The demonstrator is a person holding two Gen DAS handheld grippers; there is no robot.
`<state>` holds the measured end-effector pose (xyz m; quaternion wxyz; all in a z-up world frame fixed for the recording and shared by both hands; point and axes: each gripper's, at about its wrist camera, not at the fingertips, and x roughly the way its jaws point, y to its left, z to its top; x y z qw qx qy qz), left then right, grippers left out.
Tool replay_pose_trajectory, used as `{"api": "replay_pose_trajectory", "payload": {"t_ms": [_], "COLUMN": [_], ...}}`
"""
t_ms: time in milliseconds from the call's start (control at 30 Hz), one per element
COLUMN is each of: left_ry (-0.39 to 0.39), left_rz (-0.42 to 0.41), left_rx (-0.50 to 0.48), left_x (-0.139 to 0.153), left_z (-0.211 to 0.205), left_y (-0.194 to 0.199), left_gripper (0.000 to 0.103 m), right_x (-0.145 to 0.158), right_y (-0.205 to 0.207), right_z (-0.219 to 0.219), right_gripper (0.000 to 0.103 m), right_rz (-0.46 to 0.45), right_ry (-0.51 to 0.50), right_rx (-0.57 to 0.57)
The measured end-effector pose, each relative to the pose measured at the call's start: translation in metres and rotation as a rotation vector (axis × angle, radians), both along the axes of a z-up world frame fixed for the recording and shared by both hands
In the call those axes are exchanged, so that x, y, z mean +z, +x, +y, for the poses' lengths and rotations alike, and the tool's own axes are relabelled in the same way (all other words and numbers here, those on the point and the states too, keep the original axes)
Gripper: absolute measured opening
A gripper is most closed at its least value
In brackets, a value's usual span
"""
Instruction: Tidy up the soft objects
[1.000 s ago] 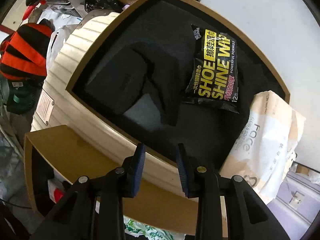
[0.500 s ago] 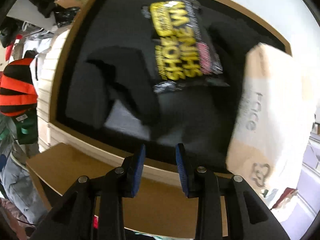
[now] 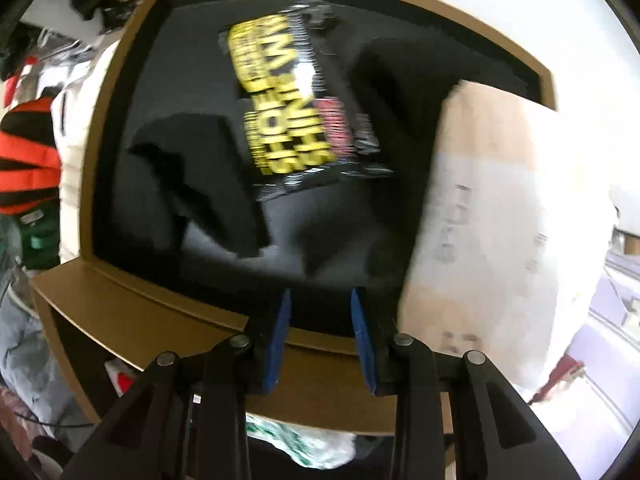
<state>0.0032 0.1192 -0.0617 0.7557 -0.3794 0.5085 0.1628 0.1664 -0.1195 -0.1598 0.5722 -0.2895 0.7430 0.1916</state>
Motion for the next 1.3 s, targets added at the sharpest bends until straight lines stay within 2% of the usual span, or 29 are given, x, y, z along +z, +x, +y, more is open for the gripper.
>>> {"api": "replay_pose_trajectory", "payload": {"t_ms": [100,333,367,467,600,733,767,833,867,900,933,1000,1033,1067,1200,1300], "left_ry": [-0.001,0.005,0.007,0.01,0.02,0.037,0.048,0.073,0.086,0.095,0.11,0.136,0.153,0.169,0.241,0.248], "left_rz": [0.003,0.0,0.001,0.006,0.006,0.008,0.012,0.024,0.03,0.036,0.049,0.07,0.082,0.092,0.136,0.155], "left_rx": [-0.001,-0.002,-0.003,-0.005,-0.005,-0.014,-0.018,-0.031,-0.035,-0.038,-0.045,-0.057,-0.065,-0.071,-0.121,-0.14], "left_x": [0.0,0.001,0.0,-0.001,0.0,0.004,0.005,0.005,0.005,0.004,0.003,0.002,0.001,0.001,-0.003,-0.009], "left_z": [0.0,0.0,0.0,0.001,0.0,-0.004,-0.006,-0.011,-0.013,-0.015,-0.018,-0.024,-0.028,-0.032,-0.048,-0.056], "left_y": [0.0,0.001,0.001,0.002,0.004,0.004,0.004,0.004,0.004,0.003,0.003,0.003,0.003,0.003,0.008,0.014], "left_gripper": [0.103,0.103,0.103,0.103,0.103,0.103,0.103,0.103,0.103,0.103,0.103,0.103,0.103,0.103,0.103,0.103], "right_x": [-0.015,-0.036,-0.034,-0.026,0.017,0.081,0.101,0.124,0.14,0.149,0.154,0.174,0.193,0.199,0.216,0.228], "right_y": [-0.008,-0.011,0.004,0.005,-0.008,-0.044,-0.049,-0.06,-0.059,-0.077,-0.076,-0.093,-0.096,-0.1,-0.111,-0.122], "right_z": [-0.005,-0.029,-0.04,-0.048,-0.063,-0.096,-0.102,-0.122,-0.112,-0.129,-0.13,-0.142,-0.135,-0.14,-0.162,-0.167], "right_gripper": [0.028,0.028,0.028,0.028,0.028,0.028,0.028,0.029,0.03,0.038,0.054,0.076,0.078,0.078,0.078,0.078], "right_rz": [0.052,0.093,0.094,0.023,-0.109,-0.203,-0.224,-0.249,-0.258,-0.268,-0.272,-0.32,-0.343,-0.359,-0.332,-0.2], "right_ry": [-0.015,0.038,0.047,0.11,0.247,0.427,0.478,0.555,0.581,0.608,0.614,0.618,0.623,0.633,0.689,0.721], "right_rx": [-0.005,-0.069,-0.08,-0.091,-0.122,-0.181,-0.206,-0.275,-0.314,-0.37,-0.395,-0.465,-0.496,-0.534,-0.665,-0.695]}}
